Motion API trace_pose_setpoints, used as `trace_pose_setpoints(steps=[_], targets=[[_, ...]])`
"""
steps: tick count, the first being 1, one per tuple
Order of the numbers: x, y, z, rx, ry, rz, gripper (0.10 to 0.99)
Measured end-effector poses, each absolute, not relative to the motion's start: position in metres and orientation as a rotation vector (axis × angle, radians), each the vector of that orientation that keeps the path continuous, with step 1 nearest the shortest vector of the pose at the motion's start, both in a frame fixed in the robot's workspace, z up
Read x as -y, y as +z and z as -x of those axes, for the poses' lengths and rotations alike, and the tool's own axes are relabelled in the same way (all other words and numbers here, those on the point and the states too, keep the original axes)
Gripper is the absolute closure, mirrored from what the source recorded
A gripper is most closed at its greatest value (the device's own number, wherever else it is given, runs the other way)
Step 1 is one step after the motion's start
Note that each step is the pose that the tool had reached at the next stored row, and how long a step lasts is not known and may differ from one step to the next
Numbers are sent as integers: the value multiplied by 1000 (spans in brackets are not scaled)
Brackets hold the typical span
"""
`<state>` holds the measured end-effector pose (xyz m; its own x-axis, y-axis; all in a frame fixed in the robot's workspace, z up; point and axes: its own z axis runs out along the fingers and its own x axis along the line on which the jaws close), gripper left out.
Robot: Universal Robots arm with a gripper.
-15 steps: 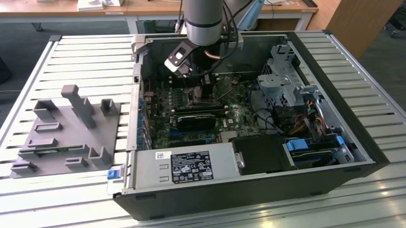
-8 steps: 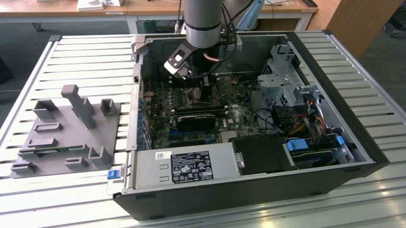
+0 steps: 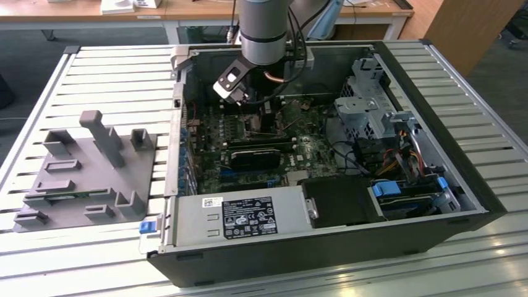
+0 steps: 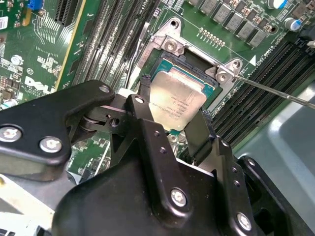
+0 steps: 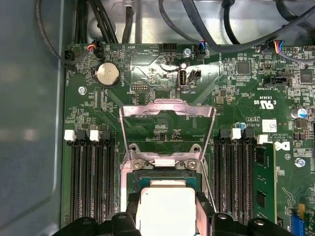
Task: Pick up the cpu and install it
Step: 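Place the cpu into insertion slot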
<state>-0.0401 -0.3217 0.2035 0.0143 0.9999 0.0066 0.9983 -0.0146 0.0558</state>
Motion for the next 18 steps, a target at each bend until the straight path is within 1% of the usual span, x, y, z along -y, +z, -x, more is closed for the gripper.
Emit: trace_pose_setpoints(steps=[18], targets=[[321, 193, 40, -2179, 68, -2213, 553]])
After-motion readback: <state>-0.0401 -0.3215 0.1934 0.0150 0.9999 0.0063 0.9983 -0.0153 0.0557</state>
